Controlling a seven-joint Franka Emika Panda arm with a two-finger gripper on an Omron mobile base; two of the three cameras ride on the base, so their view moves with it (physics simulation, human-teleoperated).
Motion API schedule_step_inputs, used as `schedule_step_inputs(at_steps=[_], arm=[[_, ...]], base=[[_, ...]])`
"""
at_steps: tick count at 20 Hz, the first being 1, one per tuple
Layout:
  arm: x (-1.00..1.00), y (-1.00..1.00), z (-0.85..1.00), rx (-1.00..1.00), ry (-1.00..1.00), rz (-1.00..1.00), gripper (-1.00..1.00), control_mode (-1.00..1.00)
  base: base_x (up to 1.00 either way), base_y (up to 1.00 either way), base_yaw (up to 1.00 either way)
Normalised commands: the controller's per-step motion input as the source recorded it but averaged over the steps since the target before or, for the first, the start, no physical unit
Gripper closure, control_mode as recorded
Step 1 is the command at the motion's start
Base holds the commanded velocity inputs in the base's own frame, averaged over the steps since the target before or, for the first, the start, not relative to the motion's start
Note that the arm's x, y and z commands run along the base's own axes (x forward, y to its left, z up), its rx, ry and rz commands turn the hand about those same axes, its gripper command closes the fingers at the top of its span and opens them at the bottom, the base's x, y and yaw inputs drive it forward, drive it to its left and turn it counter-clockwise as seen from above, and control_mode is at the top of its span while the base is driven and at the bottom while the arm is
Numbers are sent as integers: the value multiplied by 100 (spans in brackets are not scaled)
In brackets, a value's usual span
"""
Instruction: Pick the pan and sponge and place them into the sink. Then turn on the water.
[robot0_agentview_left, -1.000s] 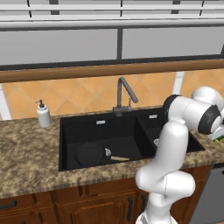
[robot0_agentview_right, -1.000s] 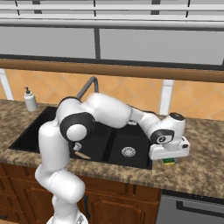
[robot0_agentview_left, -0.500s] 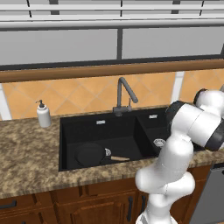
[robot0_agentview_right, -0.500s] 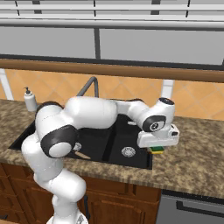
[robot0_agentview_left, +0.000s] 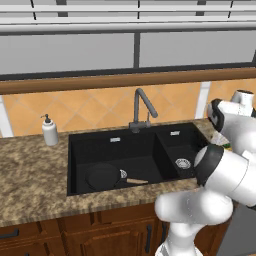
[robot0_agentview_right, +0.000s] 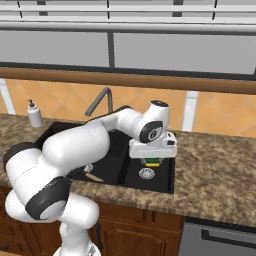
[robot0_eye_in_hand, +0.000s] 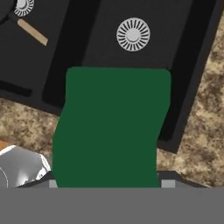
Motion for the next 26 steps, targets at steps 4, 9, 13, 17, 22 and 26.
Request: schedule_step_inputs(at_steps=[4,9,13,17,22,26], arm=[[-7,76,19,0,0,0,100,-100],[-4,72,20,0,0,0,100,-100],[-2,64,16,0,0,0,100,-100],[0,61,7,0,0,0,100,-100],[0,51,0,0,0,0,100,-100],[0,48,0,0,0,0,100,-100]], base=[[0,0,0],[0,0,0],[0,0,0],[0,0,0],[0,0,0],[0,0,0]])
